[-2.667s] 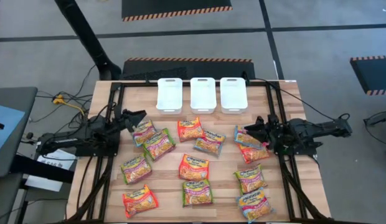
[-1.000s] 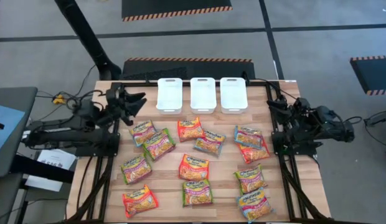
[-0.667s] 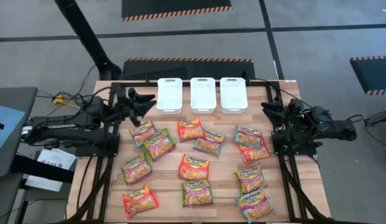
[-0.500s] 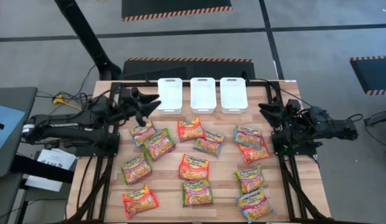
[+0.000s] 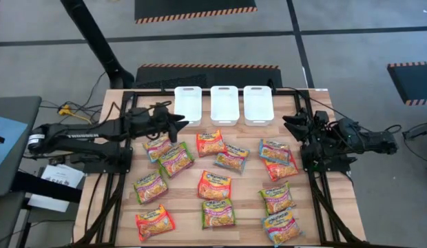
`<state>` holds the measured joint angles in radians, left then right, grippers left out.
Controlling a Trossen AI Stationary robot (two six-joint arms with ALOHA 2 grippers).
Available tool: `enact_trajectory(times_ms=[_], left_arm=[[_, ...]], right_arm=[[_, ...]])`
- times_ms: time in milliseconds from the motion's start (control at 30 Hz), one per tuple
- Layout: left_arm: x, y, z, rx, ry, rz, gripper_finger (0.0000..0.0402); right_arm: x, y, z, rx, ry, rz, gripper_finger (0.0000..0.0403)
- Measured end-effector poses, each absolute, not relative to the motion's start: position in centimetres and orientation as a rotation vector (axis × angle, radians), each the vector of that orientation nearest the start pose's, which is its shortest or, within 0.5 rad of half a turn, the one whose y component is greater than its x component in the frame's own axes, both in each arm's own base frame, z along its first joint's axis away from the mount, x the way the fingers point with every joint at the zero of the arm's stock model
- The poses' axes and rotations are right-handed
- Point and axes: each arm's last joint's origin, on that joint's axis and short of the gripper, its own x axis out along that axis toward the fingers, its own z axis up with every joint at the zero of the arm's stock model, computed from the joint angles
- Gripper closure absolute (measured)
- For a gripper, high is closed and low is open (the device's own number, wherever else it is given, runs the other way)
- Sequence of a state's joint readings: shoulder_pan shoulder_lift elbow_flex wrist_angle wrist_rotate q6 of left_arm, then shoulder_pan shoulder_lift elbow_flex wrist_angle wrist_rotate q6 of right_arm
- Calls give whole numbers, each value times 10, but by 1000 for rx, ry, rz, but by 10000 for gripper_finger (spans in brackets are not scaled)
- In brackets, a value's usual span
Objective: Sort Maruchan noodles
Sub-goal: Put the green noodle pack into the left white bin
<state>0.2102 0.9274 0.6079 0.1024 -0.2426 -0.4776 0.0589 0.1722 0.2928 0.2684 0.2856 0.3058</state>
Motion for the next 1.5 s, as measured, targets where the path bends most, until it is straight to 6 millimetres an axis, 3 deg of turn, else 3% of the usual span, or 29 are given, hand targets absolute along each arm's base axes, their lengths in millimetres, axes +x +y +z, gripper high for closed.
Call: enact_trajectory(times_ms=[233,667,933,1133,1500], left_arm=[[200,65,269,-557,128,480,228],[182,103,266,-683,177,447,228],[178,115,305,-577,110,432,228],[173,113,327,-536,211,441,228],[178,101,296,-659,546,399,228]], right_arm=[[85,-3,274,368,-416,-164,221],[85,-3,274,369,-415,-164,221],[85,-3,274,368,-415,-167,221],[85,-3,274,368,-415,-168,221],[85,-3,274,368,-415,-169,221]])
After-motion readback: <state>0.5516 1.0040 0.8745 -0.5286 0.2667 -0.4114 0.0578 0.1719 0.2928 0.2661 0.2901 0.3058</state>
